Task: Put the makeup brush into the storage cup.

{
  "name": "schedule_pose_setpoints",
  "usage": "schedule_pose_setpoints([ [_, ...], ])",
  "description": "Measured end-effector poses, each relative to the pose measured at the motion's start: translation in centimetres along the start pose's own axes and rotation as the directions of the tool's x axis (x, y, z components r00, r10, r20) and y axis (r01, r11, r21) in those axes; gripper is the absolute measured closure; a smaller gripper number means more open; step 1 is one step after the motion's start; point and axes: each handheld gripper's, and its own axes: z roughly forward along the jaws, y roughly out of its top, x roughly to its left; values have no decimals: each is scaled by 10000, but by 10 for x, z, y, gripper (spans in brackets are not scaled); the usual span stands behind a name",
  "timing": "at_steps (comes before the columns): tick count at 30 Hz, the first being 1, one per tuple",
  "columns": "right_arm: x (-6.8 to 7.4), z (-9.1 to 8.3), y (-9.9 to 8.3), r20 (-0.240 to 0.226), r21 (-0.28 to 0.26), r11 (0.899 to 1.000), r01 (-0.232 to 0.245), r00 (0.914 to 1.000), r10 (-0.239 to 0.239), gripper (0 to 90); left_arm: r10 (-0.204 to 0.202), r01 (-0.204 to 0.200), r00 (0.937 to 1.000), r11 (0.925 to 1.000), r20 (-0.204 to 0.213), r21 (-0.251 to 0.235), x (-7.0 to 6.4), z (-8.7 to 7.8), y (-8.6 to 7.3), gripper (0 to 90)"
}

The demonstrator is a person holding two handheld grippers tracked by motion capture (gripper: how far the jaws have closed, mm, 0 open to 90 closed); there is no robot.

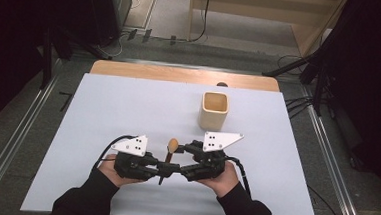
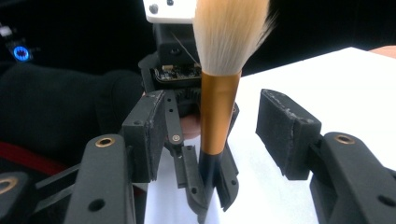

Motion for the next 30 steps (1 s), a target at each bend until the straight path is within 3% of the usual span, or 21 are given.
schedule_pose_setpoints([
  [7, 3, 1, -9, 143, -835, 9949, -561, 9982, 575, 478, 30, -32, 9999, 9999, -101, -170, -1, 3, -3, 789],
  [17, 0, 6, -10, 163, -971, 9899, -1033, 9943, 1054, 748, -123, 122, 9999, 9998, -6, -182, 0, 9, -5, 788],
  [27, 0, 6, -8, 258, -801, 9915, -1024, 9942, 1047, 763, -185, 185, 9998, 9995, -14, -241, 0, 8, -5, 779],
  [30, 1, 7, -5, 224, -664, 9928, -998, 9946, 1015, 764, -344, 343, 9994, 9992, -55, -220, 1, 7, -5, 690],
])
